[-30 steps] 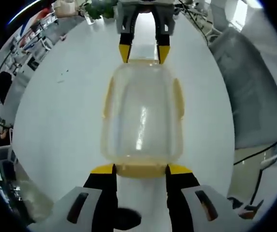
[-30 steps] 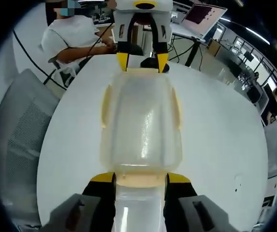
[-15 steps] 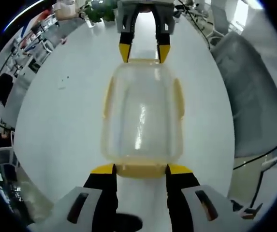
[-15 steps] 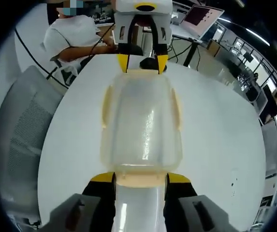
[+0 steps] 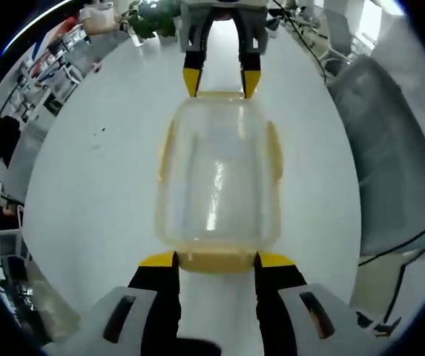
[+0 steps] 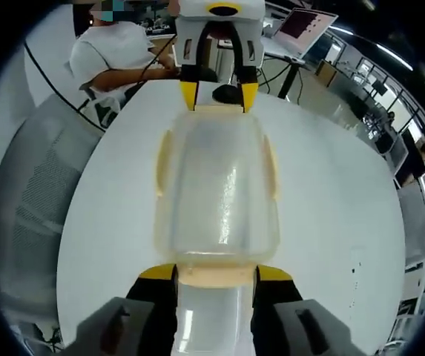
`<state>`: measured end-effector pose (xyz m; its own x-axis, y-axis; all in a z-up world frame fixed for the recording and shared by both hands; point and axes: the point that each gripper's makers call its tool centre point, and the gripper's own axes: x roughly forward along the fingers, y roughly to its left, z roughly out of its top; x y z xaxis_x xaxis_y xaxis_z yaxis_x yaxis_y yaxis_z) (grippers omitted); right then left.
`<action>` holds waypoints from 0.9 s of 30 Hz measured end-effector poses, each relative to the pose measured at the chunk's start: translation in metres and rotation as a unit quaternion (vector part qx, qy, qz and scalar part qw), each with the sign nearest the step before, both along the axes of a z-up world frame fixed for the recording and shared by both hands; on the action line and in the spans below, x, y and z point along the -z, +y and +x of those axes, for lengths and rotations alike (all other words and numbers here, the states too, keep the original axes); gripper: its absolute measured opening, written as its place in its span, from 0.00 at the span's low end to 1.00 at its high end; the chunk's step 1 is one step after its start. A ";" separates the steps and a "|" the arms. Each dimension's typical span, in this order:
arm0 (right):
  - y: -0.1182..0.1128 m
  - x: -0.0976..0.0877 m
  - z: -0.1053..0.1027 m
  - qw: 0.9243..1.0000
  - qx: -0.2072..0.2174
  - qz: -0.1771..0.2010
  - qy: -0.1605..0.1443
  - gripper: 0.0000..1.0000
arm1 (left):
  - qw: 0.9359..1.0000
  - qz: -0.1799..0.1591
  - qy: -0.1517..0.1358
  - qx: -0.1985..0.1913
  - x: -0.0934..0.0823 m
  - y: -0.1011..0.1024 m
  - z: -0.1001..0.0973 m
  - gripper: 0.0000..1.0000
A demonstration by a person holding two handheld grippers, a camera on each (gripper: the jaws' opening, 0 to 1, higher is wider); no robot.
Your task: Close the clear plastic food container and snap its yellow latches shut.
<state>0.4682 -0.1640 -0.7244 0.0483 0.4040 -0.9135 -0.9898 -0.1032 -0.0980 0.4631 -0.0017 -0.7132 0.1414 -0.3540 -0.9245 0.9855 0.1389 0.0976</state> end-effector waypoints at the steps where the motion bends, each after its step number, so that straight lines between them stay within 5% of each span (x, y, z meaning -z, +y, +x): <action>1: -0.002 0.000 0.000 1.000 0.000 0.000 0.000 0.36 | 1.000 0.000 0.000 0.000 0.000 -0.002 0.000 0.37; 27: -0.050 0.004 0.000 1.000 -0.004 -0.007 -0.001 0.36 | 1.000 -0.008 0.002 -0.003 0.003 -0.051 -0.002 0.37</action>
